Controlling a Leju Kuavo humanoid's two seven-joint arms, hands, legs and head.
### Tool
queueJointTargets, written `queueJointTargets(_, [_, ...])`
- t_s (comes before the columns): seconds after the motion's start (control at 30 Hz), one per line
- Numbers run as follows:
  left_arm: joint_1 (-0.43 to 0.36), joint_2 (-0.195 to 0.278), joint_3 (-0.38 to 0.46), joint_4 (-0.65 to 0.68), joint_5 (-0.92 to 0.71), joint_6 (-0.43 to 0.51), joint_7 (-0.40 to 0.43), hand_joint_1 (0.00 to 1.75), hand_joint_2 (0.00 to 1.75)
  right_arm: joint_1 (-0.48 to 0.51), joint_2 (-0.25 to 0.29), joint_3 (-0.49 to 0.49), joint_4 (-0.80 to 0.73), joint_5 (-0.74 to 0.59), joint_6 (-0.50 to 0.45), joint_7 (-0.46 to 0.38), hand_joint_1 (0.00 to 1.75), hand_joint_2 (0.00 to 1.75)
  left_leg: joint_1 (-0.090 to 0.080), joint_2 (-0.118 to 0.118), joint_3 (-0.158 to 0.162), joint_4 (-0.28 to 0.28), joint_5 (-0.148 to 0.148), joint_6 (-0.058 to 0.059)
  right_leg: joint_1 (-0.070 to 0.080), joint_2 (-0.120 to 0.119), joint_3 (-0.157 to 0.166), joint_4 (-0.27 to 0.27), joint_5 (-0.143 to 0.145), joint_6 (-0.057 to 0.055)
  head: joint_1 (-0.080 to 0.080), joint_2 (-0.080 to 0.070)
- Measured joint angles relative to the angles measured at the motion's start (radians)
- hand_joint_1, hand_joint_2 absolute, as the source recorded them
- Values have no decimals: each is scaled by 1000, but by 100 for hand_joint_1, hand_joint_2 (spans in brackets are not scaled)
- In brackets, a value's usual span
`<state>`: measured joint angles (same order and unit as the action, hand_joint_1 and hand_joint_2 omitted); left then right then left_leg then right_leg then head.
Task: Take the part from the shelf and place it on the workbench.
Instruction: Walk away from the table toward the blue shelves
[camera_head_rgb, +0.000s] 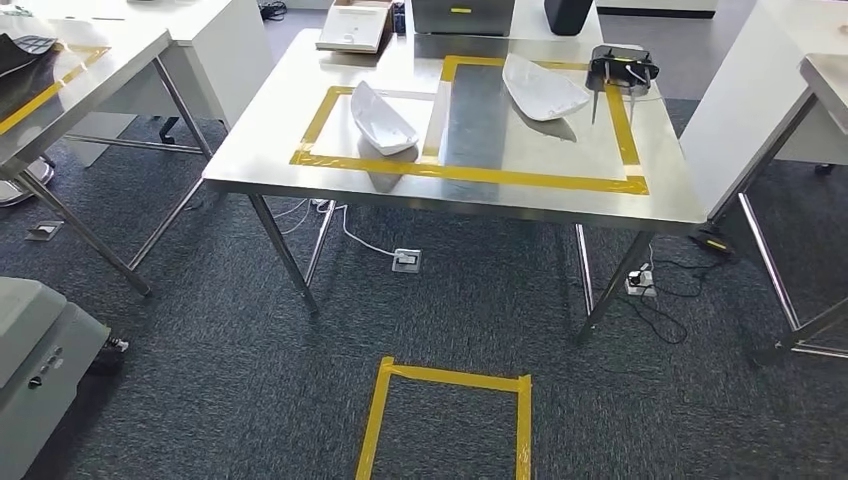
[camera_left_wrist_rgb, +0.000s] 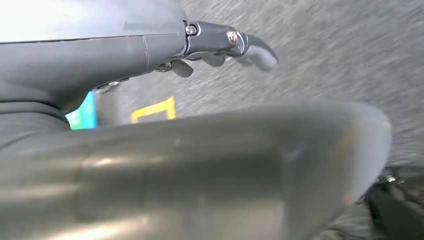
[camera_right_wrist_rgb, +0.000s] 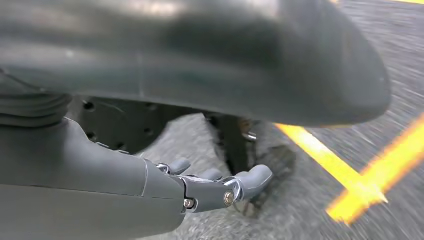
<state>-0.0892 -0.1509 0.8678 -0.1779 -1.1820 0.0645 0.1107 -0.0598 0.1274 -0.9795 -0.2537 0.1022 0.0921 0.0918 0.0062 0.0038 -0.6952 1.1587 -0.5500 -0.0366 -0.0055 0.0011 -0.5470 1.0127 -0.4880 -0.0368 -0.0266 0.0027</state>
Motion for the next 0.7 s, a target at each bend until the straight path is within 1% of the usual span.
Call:
queueJointTargets(0.03, [1, 0, -1, 0, -4, 0, 2, 0, 0, 0, 10, 11, 8, 40, 15, -7, 0, 0, 0, -1, -8, 62, -46, -4, 0, -2, -16, 0, 13, -1, -1, 0])
queueJointTargets(0.07, [1, 0, -5, 0, -10, -1, 4, 0, 0, -1, 19, 31, 17, 93, 27, -11, 0, 0, 1, -2, -9, 116, -67, -7, 0, -5, -33, 1, 26, 0, -1, 0])
queueJointTargets(0.1, [1, 0, -9, 0, -18, -3, 7, 0, 0, -1, 23, 56, 24, 154, 33, -8, 0, 0, 1, -2, 1, 149, -62, -8, 0, -8, -49, 2, 39, 2, -1, 0])
queueJointTargets(0.13, [0, 0, -15, 0, -25, -4, 9, 0, 0, -2, 26, 90, 29, 223, 32, 1, 0, 0, 2, -2, 25, 151, -37, -8, 0, -10, -65, 4, 52, 4, -1, 0])
queueJointTargets(0.17, [-3, -1, -21, 0, -31, -6, 11, 0, 0, -4, 27, 130, 34, 289, 23, 17, 0, 0, 3, -2, 65, 119, -8, -8, 0, -12, -80, 6, 64, 7, -1, 0])
queueJointTargets(0.2, [-8, -2, -26, 0, -34, -7, 13, 0, 0, -6, 27, 170, 38, 343, 9, 36, 0, 0, 4, -3, 120, 57, 7, -6, -1, -13, -92, 9, 76, 11, -1, 0])
queueJointTargets(0.23, [-16, -4, -31, 0, -37, -9, 15, 0, 0, -10, 27, 209, 41, 380, -7, 56, 0, 0, 3, -5, 181, -23, 1, -4, 0, -13, -104, 13, 86, 16, -2, 0])
queueJointTargets(0.27, [-24, -6, -37, 0, -41, -12, 16, 0, 0, -14, 27, 244, 44, 401, -23, 72, 0, 0, 1, -7, 224, -88, -11, 2, 1, -14, -111, 15, 96, 22, -1, 0])
queueJointTargets(0.3, [-33, -9, -42, 0, -43, -15, 16, 0, 0, -19, 27, 272, 45, 407, -35, 82, 0, 0, -2, -9, 250, -132, -26, 9, 1, -15, -114, 15, 108, 28, -2, 0])
queueJointTargets(0.33, [-40, -11, -47, 0, -45, -17, 16, 0, 0, -23, 27, 293, 46, 400, -46, 87, 0, 0, -5, -9, 256, -151, -31, 19, 1, -15, -116, 11, 120, 35, -2, 0])
queueJointTargets(0.37, [-46, -14, -51, 0, -45, -19, 15, 0, 0, -26, 27, 306, 48, 385, -53, 88, 0, 0, -6, -7, 246, -150, -21, 30, 0, -14, -116, 6, 131, 42, -3, 0])
queueJointTargets(0.4, [-52, -17, -54, 0, -46, -20, 14, 0, 0, -28, 26, 311, 49, 366, -58, 86, 0, 0, -5, -3, 237, -150, -11, 41, -2, -12, -121, 9, 126, 49, -3, 0])
queueJointTargets(0.43, [-57, -19, -57, 0, -46, -20, 13, 0, 0, -29, 25, 312, 51, 348, -62, 83, 0, 0, -4, 0, 225, -151, 2, 52, -3, -9, -129, 25, 101, 54, -2, 0])
queueJointTargets(0.47, [-61, -20, -59, -1, -47, -20, 12, 0, 0, -29, 24, 312, 53, 336, -65, 83, 0, 0, -3, 3, 210, -153, 17, 60, -4, -7, -142, 64, 55, 59, -1, 0])
queueJointTargets(0.5, [-65, -21, -61, -1, -48, -20, 12, 0, 0, -29, 24, 313, 55, 333, -68, 85, 0, 0, -4, 5, 193, -152, 31, 66, -5, -6, -158, 120, -4, 63, 0, 0])
queueJointTargets(0.53, [-68, -21, -63, -2, -48, -20, 12, 0, 0, -29, 24, 314, 56, 337, -72, 88, 0, 0, -5, 5, 176, -151, 45, 68, -5, -6, -171, 187, -56, 65, 2, 0])
queueJointTargets(0.57, [-70, -21, -65, -2, -49, -20, 12, 0, 0, -29, 24, 316, 57, 341, -76, 90, 0, 0, -7, 6, 157, -149, 59, 68, -5, -6, -179, 249, -86, 67, 2, 0])
queueJointTargets(0.6, [-72, -21, -66, -2, -49, -20, 13, 0, 0, -28, 23, 318, 57, 345, -79, 90, 0, 0, -9, 7, 139, -146, 72, 68, -4, -5, -175, 290, -89, 66, 2, 0])
queueJointTargets(0.63, [-72, -21, -67, -2, -49, -21, 14, 0, 0, -28, 23, 319, 58, 346, -83, 88, 0, 0, -10, 8, 121, -141, 84, 67, -3, -5, -158, 302, -70, 64, 3, 0])
queueJointTargets(0.67, [-72, -20, -68, -2, -49, -21, 15, 0, 0, -28, 23, 320, 58, 344, -86, 86, 0, 44, -11, 9, 101, -135, 96, 66, -2, -5, -124, 281, -38, 60, 3, 0])
queueJointTargets(0.7, [-72, -20, -69, -2, -49, -21, 16, 0, 0, -28, 23, 320, 58, 341, -87, 84, 0, 87, -12, 10, 83, -129, 106, 64, 0, -4, -76, 231, -15, 54, 3, 0])
